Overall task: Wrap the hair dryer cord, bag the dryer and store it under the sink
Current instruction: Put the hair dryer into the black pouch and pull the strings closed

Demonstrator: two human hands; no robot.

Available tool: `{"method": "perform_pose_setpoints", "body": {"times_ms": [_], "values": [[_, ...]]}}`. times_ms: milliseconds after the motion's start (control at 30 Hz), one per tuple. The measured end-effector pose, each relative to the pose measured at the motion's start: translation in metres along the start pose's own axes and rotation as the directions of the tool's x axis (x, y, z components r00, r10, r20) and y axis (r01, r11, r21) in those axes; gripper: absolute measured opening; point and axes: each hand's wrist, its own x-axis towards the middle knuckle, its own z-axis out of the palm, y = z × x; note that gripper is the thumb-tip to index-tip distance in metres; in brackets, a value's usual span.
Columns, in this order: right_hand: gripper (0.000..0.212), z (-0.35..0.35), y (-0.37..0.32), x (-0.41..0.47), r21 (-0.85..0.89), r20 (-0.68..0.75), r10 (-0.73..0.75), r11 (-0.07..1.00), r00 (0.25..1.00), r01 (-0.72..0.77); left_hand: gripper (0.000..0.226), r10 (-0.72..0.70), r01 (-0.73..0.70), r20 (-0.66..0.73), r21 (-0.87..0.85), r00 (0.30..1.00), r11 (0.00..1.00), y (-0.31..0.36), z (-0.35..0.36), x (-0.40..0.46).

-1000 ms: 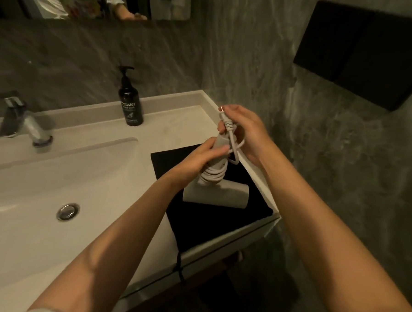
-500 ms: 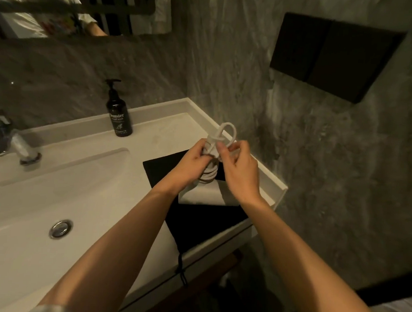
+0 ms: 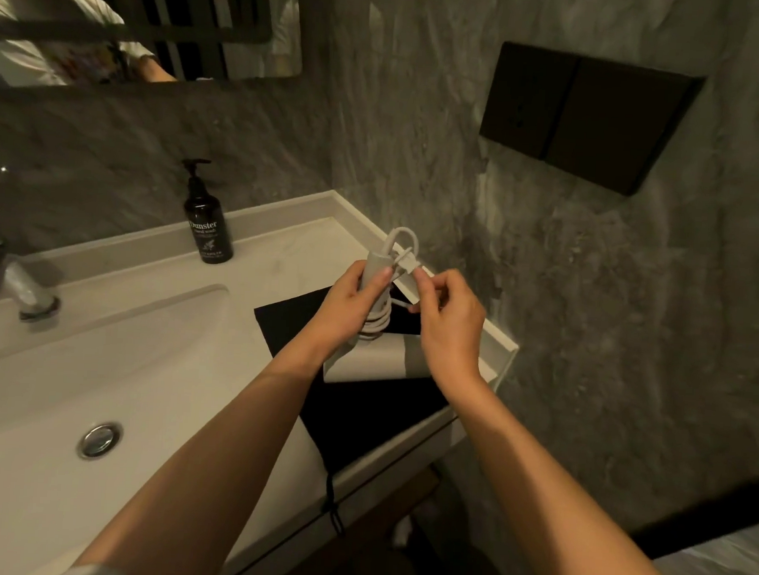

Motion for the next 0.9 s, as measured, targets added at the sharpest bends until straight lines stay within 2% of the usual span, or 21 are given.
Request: {"method": "perform_pose_setpoints", "body": {"times_ms": [133,433,633,667,800,900], "values": [[0.037,-0.001,-0.011,0.006,-0.209,-0.09,-0.06,0.977,0.994,0.04,0.039,-0.006,0.006,-0.013,0.004,1.0,1.0,-0.001,0.001,0.001],[0.037,-0.003,-0.028,0.018,-0.312,-0.027,-0.034,0.95,0.999,0.024,0.027,0.055,-0.054,-0.014,0.025,0.998,0.998,-0.003,0.004,-0.001],[0.025,0.0,-0.038,0.019,-0.423,0.137,-0.243,0.862,0.96,0.279,0.014,0.062,-0.061,0.019,-0.02,0.998,0.998,-0.002,0.0,-0.004],[0.029,-0.001,-0.036,0.019,-0.423,0.147,-0.217,0.868,0.965,0.26,0.016,0.057,-0.057,0.019,-0.019,0.998,0.998,-0.001,-0.001,-0.003],[0.03,-0.005,-0.032,0.017,-0.27,0.147,0.033,0.963,0.989,0.008,0.016,0.046,-0.046,0.038,-0.008,0.998,0.999,-0.001,0.0,-0.004],[0.023,-0.004,-0.033,0.012,-0.38,0.093,-0.049,0.922,0.994,0.081,0.016,0.042,-0.042,0.044,-0.014,0.998,0.999,-0.001,-0.003,-0.004]]}}
